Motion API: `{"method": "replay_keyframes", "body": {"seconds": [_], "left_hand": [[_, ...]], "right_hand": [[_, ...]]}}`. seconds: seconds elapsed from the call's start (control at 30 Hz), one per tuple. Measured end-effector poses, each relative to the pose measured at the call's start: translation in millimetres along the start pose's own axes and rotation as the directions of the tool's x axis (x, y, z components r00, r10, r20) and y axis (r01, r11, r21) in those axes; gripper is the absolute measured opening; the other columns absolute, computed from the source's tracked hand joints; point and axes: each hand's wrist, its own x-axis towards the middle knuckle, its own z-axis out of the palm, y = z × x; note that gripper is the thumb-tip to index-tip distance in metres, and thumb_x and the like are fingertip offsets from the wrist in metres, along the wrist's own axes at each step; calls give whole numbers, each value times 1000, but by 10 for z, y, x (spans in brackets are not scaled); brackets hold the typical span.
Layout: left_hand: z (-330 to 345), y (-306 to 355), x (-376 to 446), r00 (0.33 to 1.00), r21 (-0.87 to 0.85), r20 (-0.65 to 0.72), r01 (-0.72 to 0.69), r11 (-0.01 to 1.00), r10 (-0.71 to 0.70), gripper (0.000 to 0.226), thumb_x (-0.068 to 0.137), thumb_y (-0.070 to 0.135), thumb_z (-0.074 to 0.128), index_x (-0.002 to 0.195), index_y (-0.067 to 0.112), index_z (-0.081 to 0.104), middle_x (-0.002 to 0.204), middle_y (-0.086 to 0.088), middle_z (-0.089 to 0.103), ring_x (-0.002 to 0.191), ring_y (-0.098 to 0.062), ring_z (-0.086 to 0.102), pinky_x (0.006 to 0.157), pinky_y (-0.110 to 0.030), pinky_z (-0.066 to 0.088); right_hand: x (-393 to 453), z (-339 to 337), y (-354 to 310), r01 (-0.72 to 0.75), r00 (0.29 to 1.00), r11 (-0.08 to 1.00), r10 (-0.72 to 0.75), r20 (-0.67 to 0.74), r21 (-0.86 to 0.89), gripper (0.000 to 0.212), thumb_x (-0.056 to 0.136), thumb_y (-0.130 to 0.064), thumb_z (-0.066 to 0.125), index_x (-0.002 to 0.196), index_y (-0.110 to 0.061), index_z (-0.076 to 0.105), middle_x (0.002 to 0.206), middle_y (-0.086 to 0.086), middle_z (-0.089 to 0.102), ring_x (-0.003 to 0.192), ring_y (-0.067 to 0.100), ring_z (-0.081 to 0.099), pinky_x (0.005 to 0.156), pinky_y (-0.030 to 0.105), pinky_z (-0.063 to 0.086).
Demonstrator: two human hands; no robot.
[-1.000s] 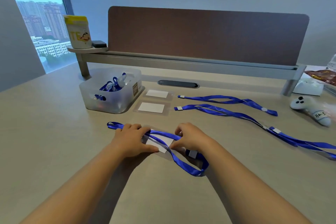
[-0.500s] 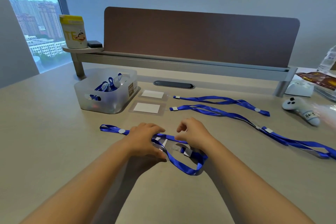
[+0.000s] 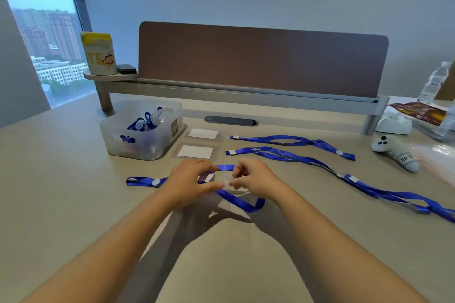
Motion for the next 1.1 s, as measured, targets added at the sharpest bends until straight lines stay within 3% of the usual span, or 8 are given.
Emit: {"method": "replay_keyframes", "body": {"seconds": [0.27,0.37,0.47,0.8,0.93,1.0,1.1], "left_hand": [[-388,237,86,983,-71,-179,-60,996,47,55,79,28,64,129,24,43,139,-1,47,128,-17,39,106,-34,33],[-433,327,81,986,-102,-163,-53,993,36,68,76,35,65,135,25,34,144,-1,40,132,-18,35,107,-37,33],[-418,406,67,994,-144,-106,-45,989,30,77,74,39,67,138,25,26,148,0,33,134,-19,32,107,-39,33],[-298,515,16,996,-372,-75,14,928,-45,102,67,27,76,141,24,5,148,-7,30,132,-26,36,103,-40,38],[-245,533,51,995,-409,-70,30,912,-64,89,71,23,72,139,21,15,143,-9,38,129,-25,40,101,-40,40],[-254,494,72,989,-385,-129,20,923,-76,72,74,19,70,133,17,29,138,-9,44,125,-23,44,98,-38,43],[-287,406,99,958,-270,-277,-5,963,-73,37,78,19,65,111,10,51,125,-9,55,116,-23,51,92,-35,45]], "right_hand": [[-112,-424,-366,174,982,920,-135,-133,351,26,87,3,50,73,-19,52,73,-4,57,62,7,51,49,9,43],[-140,-491,-399,186,978,888,-127,-165,420,25,87,3,50,76,-19,54,78,-3,61,61,8,51,56,17,45],[-163,-507,-405,181,981,840,-114,-159,511,23,87,3,49,78,-18,55,82,1,61,59,9,53,57,15,49],[-183,-505,-330,167,986,655,-92,-142,736,21,89,5,46,83,-12,56,80,4,63,55,10,65,55,13,55],[-182,-491,-292,149,989,633,-93,-116,760,22,88,5,47,84,-13,58,79,4,63,58,10,65,57,14,55],[-177,-496,-265,142,990,645,-86,-114,751,23,88,7,46,83,-11,59,79,5,62,57,9,63,55,13,53],[-167,-502,-224,130,990,748,-65,-123,651,22,88,5,47,82,-12,60,76,4,58,59,9,53,55,16,46]]}}
